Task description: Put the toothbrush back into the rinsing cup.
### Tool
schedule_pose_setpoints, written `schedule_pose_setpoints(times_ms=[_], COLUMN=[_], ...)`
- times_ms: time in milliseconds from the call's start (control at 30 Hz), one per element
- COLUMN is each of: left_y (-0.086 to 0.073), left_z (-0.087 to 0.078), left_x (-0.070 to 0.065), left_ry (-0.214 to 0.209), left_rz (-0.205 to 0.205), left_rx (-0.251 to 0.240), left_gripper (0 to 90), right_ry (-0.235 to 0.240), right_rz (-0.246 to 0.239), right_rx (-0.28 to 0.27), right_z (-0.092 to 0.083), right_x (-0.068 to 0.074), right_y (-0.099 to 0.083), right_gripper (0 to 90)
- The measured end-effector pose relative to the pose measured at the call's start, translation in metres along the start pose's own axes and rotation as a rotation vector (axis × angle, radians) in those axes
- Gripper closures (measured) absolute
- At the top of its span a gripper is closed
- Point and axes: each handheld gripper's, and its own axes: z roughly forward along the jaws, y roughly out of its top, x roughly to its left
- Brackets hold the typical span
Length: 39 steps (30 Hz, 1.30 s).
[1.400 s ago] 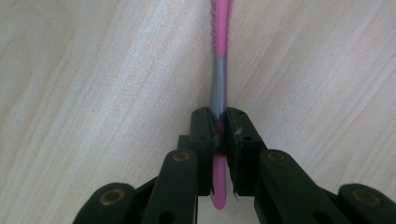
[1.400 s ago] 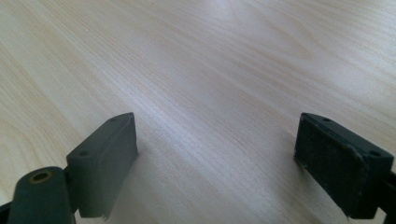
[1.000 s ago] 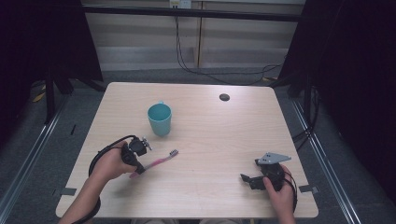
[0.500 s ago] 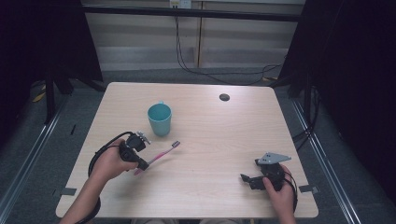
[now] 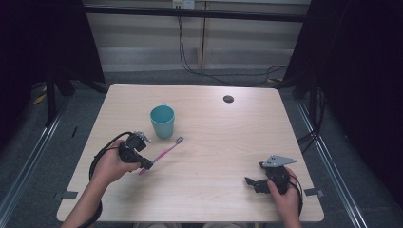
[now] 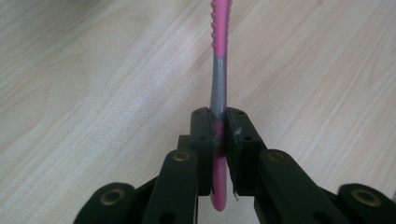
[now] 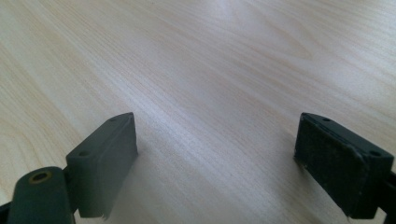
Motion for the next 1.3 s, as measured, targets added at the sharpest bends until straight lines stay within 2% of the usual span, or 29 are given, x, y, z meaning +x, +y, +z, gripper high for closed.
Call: schedule_pose_setpoints(times_ms=[33,100,200,267,300,400,567,700,800,900,967,1100,1133,1300], left_y=[0.000,-0.002,-0.004,-0.007,-0.007,-0.011,-0.013,-0.011,-0.009,-0.008,-0.008,-0.005,0.000,0.013], left_z=[0.000,0.005,0.009,0.013,0.013,0.015,0.017,0.018,0.018,0.018,0.019,0.019,0.018,0.019], left_x=[0.000,0.001,0.003,0.005,0.005,0.007,0.009,0.008,0.007,0.008,0.008,0.007,0.006,0.007], left_ry=[0.000,0.010,0.020,0.041,0.041,0.048,0.064,0.064,0.083,0.088,0.084,0.099,0.109,0.120], left_rz=[0.000,0.009,0.015,0.032,0.032,0.043,0.042,0.064,0.090,0.085,0.069,0.076,0.091,0.104], left_rx=[0.000,0.036,0.057,0.091,0.091,0.135,0.163,0.186,0.217,0.211,0.206,0.207,0.196,0.187], left_gripper=[82.2,82.2,82.1,82.1,82.1,82.1,82.0,81.8,81.5,80.6,76.5,67.0,65.2,63.9], right_ry=[0.000,0.000,0.000,0.000,0.000,0.001,0.001,0.001,0.001,0.001,0.001,0.001,0.001,0.001], right_rz=[0.000,0.000,0.000,0.000,0.000,0.000,0.000,0.000,0.000,0.000,0.000,0.000,0.000,0.000], right_rx=[0.000,0.000,0.000,0.000,0.000,0.000,0.000,0.000,0.000,0.000,0.000,0.000,0.000,0.000], right_z=[0.000,0.000,0.000,0.000,0.000,0.000,0.000,0.000,0.000,0.000,0.000,0.000,0.000,0.000], right_x=[0.000,0.000,0.000,0.000,0.000,0.000,0.000,0.000,0.000,0.000,0.000,0.000,0.000,0.000], right_y=[0.000,0.000,0.000,0.000,0.000,0.000,0.000,0.000,0.000,0.000,0.000,0.000,0.000,0.000], right_gripper=[12.7,12.7,12.7,12.7,12.7,12.7,12.7,12.7,12.6,12.7,12.6,12.6,12.6,12.7])
